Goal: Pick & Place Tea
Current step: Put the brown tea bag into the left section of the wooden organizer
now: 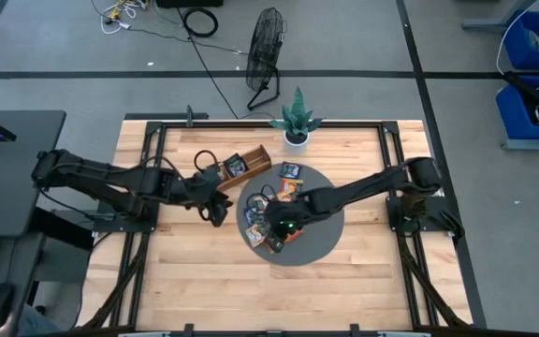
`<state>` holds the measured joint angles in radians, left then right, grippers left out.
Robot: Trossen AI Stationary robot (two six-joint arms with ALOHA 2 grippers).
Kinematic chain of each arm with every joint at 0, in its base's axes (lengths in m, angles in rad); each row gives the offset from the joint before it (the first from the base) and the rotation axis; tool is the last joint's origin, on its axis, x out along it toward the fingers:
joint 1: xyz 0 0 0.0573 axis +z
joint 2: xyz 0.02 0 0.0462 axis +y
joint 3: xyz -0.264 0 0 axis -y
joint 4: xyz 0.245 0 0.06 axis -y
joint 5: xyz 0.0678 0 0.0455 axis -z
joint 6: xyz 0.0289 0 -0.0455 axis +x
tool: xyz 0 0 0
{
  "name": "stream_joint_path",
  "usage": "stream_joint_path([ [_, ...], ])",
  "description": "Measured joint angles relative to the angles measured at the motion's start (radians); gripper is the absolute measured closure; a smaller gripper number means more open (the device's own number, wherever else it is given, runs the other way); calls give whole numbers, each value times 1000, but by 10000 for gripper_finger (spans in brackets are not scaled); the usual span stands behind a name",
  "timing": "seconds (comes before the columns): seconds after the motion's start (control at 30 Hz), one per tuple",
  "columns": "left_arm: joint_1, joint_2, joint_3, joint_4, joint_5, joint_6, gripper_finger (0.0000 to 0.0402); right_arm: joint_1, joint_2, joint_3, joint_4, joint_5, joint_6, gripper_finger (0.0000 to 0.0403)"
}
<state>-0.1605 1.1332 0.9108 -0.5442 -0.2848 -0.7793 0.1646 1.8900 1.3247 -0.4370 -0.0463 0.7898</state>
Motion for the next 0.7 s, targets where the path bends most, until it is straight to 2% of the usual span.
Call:
stream_joint_path([
  [0.13, -18, 0, 0, 0, 0, 5, 264, -12, 33, 0, 74, -20, 69, 221],
  [0.37, -46, -2, 0, 1, 0, 7, 264, -52, 36, 0, 54, -22, 177, 154],
  [0.7, -107, -3, 0, 1, 0, 105, 264, -72, 66, 1, 73, -61, 242, 153],
])
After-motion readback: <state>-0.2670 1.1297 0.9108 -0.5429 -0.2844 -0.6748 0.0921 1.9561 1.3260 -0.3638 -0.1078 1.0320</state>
